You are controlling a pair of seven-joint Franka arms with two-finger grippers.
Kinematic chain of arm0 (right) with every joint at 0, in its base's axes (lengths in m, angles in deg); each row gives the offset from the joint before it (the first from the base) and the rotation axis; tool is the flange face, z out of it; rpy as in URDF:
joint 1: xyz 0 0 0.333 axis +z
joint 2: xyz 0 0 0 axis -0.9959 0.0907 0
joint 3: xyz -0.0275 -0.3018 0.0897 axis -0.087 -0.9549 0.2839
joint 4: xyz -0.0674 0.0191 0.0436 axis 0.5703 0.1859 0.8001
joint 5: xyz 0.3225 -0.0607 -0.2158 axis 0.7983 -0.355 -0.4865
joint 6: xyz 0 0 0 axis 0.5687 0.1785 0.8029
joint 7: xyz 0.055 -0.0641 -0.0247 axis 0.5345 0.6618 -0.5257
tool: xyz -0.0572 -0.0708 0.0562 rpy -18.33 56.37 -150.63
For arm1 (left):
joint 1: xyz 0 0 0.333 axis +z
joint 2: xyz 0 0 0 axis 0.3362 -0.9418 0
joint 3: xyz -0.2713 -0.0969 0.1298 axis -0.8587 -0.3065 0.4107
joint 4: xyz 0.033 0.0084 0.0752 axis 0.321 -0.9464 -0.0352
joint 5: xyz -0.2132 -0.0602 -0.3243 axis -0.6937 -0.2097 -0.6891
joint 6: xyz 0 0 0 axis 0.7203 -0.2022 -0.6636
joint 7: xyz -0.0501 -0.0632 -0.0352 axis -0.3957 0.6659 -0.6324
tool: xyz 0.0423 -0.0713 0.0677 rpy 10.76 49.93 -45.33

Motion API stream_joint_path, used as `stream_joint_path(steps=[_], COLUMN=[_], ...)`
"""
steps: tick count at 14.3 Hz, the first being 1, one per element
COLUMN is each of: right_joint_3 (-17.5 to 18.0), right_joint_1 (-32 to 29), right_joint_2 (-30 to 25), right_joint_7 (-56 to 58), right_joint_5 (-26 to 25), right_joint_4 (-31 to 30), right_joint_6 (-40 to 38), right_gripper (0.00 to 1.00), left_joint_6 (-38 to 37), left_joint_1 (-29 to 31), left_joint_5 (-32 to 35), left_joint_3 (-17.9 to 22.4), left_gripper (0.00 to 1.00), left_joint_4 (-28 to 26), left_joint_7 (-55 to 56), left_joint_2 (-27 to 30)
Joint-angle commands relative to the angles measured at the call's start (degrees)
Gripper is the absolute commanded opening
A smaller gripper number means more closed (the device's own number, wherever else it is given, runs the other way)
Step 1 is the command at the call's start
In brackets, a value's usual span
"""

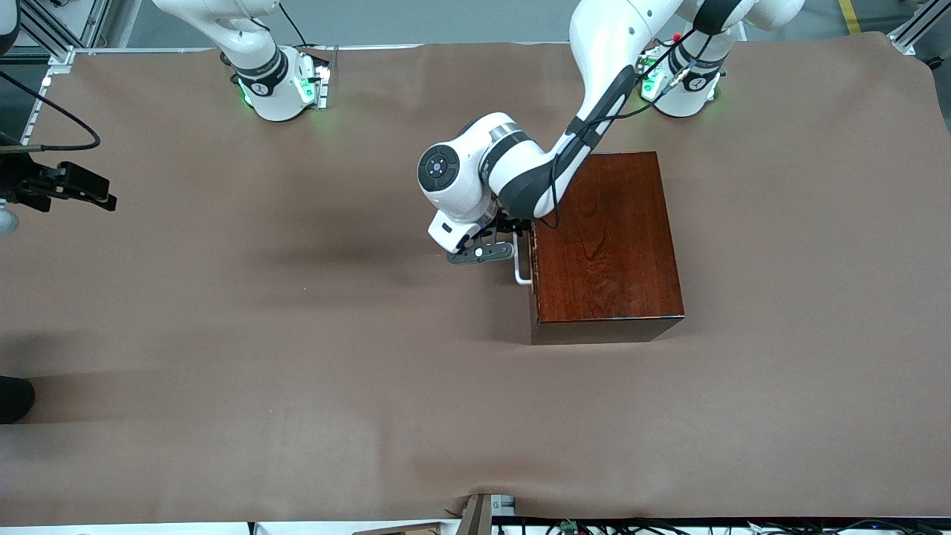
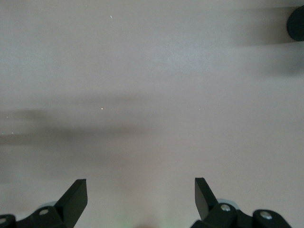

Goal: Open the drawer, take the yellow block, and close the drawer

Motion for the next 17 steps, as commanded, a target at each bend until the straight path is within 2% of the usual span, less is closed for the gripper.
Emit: stream_joint_path(steps=[1,3,12,17], right_joint_3=[0.4,0.4,0.4,0.3], right_joint_1=[-0.5,-0.6,-0.5,-0.5], right_joint_2=[-1.0,-1.0,-1.0,-1.0], right_joint_7=[-0.4,-0.4,-0.4,-0.4], right_joint_5=[-0.2,-0.2,-0.2,-0.2], right_joint_4=[-0.8,-0.9,-0.9,-0.8], right_joint_6=[-0.1,-0.1,-0.1,-0.1], right_gripper=[1.00,1.00,1.00,1.00], left_joint_6=[0.4,2.5,23.8,24.5], left_joint_1=[-0.6,-0.6,-2.5,-2.6], left_joint_5=[0.8,0.7,0.7,0.7], left_joint_3=[0.0,0.0,0.1,0.1], left_gripper=[1.00,1.00,1.00,1.00], left_joint_4=[1.8,2.5,2.8,2.7], left_joint_7=[1.1,3.0,9.5,9.5], left_joint_2=[-1.5,-1.5,-1.6,-1.6])
